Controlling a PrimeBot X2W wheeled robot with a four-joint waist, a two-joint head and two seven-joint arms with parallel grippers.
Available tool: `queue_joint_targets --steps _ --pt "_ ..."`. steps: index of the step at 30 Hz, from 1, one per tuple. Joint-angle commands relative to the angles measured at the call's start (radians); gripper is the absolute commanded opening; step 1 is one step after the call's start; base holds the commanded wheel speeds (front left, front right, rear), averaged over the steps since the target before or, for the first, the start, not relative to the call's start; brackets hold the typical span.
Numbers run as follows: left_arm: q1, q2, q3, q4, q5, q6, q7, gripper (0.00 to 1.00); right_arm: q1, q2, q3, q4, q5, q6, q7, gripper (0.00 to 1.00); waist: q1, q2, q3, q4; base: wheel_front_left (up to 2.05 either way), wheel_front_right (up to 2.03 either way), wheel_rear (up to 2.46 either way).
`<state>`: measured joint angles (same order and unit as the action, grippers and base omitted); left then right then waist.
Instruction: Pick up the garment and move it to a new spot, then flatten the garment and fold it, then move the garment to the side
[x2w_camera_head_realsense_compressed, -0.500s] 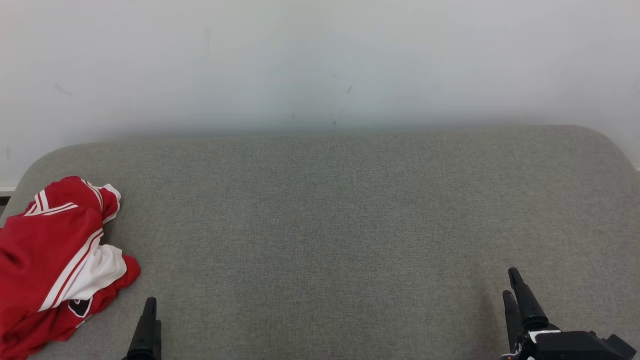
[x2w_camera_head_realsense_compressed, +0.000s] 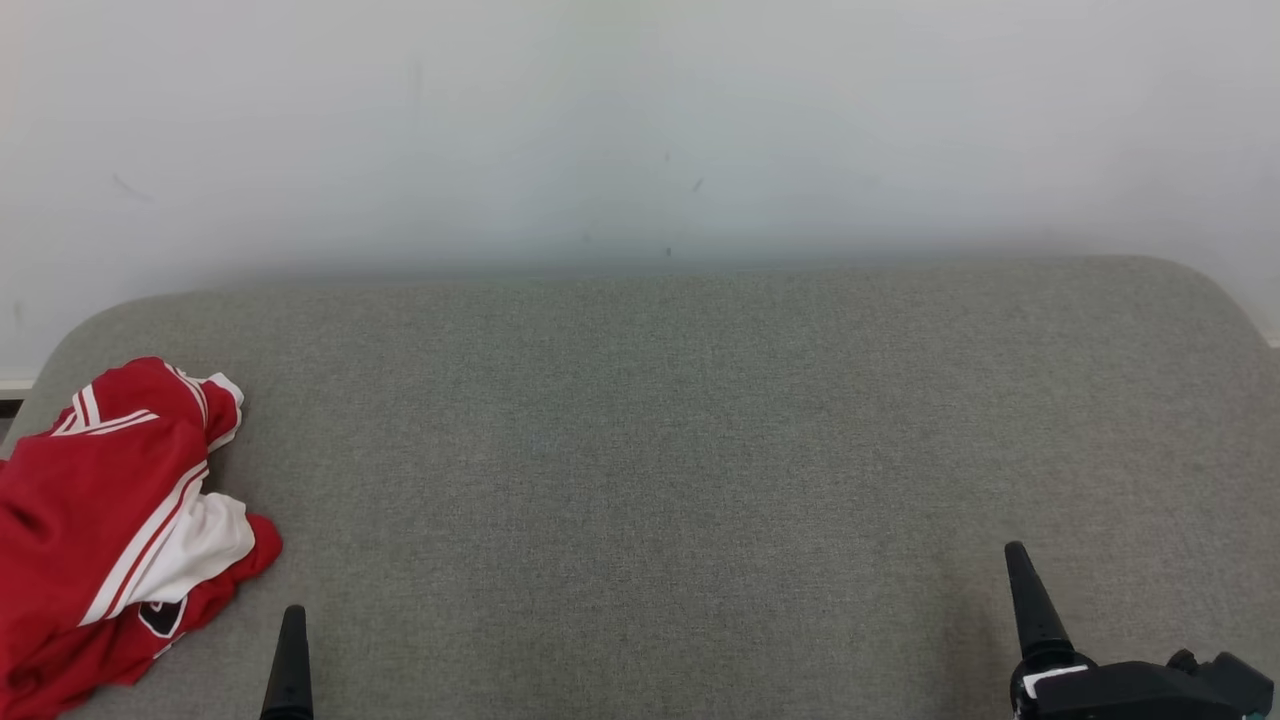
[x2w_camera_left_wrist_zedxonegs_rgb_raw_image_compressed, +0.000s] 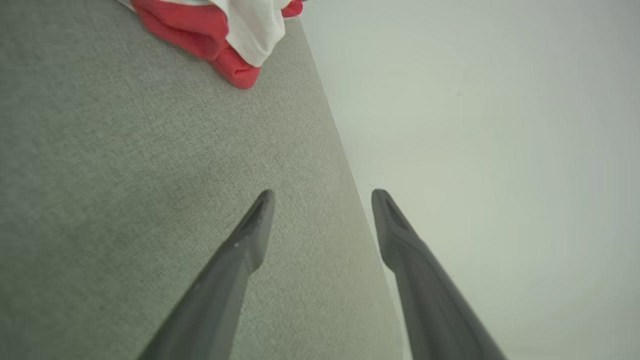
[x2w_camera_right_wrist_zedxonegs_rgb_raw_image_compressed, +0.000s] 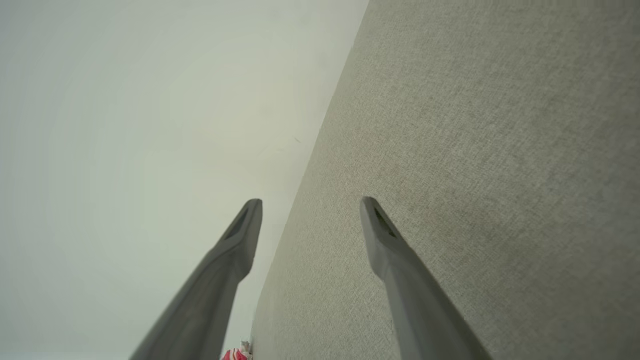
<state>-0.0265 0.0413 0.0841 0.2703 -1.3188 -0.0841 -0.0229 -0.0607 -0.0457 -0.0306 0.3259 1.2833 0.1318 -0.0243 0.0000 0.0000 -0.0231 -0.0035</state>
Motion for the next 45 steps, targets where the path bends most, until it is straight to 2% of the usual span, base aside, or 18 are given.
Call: queue_joint_targets --steps 1,6,21,45 --pt "0.0 0.006 -0.002 -0.02 0.05 0.005 -0.012 1.0 -0.017 -0.003 0.01 -0.011 -0.051 -0.001 -0.011 1.0 0.0 0.0 -0.001 0.0 0.0 0.0 0.0" --pt "0.017 0.007 -0.011 -0.045 0.161 0.02 -0.033 1.0 -0.016 -0.003 0.029 -0.009 -0.175 -0.001 -0.033 1.0 0.0 0.0 -0.004 0.0 0.0 0.0 0.0" --pt "0.038 0.008 -0.041 -0.077 0.506 0.02 -0.083 1.0 0.008 -0.004 0.05 -0.01 -0.477 -0.001 -0.082 1.0 0.0 0.0 -0.013 0.0 0.0 0.0 0.0" --pt "0.069 0.01 -0.049 -0.073 0.831 0.028 -0.146 1.0 0.041 -0.005 0.076 -0.073 -0.831 -0.001 -0.054 1.0 0.0 0.0 -0.034 0.002 0.0 0.0 0.0"
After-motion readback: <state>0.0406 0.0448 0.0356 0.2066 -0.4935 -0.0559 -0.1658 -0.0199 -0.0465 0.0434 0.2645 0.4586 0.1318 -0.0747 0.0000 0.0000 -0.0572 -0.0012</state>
